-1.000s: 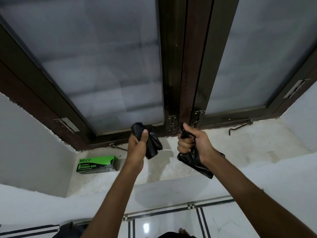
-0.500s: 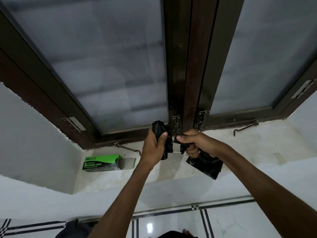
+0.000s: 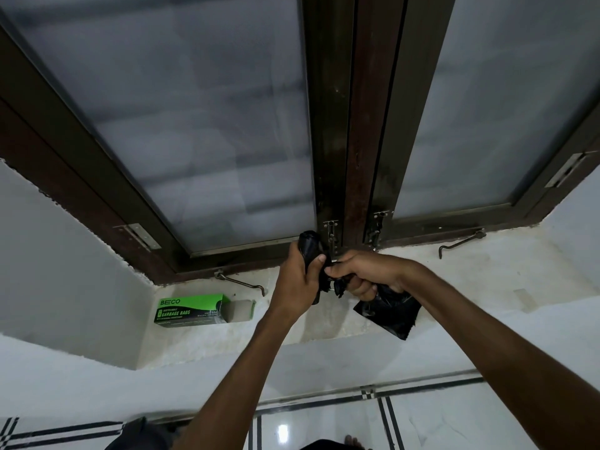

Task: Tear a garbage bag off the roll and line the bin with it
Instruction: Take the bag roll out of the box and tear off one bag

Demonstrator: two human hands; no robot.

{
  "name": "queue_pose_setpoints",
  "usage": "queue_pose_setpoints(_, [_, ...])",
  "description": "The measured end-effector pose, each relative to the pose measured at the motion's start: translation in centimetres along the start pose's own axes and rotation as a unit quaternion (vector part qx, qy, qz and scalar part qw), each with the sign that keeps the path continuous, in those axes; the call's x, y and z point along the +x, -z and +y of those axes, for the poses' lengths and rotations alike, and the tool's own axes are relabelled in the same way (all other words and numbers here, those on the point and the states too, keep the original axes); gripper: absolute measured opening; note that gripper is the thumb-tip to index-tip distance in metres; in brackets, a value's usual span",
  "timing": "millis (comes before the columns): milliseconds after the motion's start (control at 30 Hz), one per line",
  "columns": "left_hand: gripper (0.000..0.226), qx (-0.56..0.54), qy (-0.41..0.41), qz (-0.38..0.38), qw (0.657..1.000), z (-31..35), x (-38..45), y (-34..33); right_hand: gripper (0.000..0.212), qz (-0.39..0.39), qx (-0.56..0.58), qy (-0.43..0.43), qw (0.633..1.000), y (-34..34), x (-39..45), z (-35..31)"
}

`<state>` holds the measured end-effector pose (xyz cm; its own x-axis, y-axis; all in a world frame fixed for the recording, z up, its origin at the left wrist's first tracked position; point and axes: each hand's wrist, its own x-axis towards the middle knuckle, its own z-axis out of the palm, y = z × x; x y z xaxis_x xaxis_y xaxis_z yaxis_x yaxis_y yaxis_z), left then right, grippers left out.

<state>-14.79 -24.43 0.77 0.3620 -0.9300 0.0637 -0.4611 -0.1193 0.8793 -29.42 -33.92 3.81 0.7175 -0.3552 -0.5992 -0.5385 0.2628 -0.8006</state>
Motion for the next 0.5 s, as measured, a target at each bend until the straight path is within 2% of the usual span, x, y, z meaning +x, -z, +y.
queue_pose_setpoints(200, [0.031,0.018,-0.004,0.01,1.0,-0.7,-0.3,0.2,0.027,-0.017,0.028,-0.008,0.999,-0.3,-0.2,-0.3])
queue_pose_setpoints(333, [0.033,-0.007,0.036,0.024,0.999,-1.4,-0.1,0.6,0.032,-0.03,0.125,0.024,0.991,0.2,0.1,0.4])
queue_pose_setpoints(400, [0.035,-0.046,0.085,0.049,0.994,-1.5,0.2,1.2,0.038,-0.032,0.228,0.082,0.97,0.3,0.4,0.9])
queue_pose_setpoints(500, [0.037,-0.087,0.129,0.082,0.984,-1.8,0.2,1.8,0.04,-0.015,0.366,0.188,0.911,-0.3,1.0,1.6])
